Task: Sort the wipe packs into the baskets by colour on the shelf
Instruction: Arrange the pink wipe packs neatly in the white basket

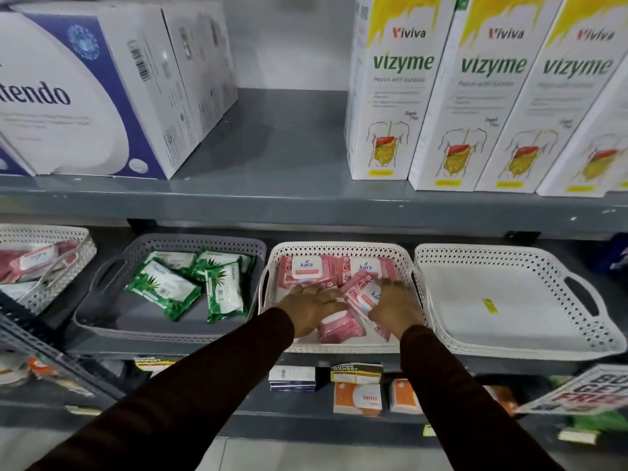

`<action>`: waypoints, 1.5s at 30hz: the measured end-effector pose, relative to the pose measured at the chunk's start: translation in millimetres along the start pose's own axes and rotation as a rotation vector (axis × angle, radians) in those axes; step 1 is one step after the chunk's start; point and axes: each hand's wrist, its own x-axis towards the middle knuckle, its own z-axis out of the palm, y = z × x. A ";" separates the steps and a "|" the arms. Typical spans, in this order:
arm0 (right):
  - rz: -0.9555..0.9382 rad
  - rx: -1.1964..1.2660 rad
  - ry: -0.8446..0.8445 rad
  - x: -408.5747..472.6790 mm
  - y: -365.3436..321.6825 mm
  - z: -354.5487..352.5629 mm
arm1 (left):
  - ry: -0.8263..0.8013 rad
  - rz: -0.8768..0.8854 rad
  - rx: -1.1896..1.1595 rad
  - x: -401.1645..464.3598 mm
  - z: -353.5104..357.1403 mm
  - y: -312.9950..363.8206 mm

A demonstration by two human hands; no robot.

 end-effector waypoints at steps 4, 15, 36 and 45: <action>-0.057 0.031 -0.083 3.4 4.4 -6.5 | -0.016 -0.160 0.044 -3.6 6.0 1.4; -0.243 0.084 -0.253 10.8 9.5 -7.1 | 0.099 -0.292 -0.302 -2.1 25.5 -12.6; -0.191 0.385 0.247 -39.9 -104.0 25.3 | 0.474 -0.589 -0.672 -131.2 8.2 -106.0; -0.138 0.033 0.068 -52.4 -314.3 138.7 | -0.147 -0.504 -0.157 -232.2 62.2 -254.5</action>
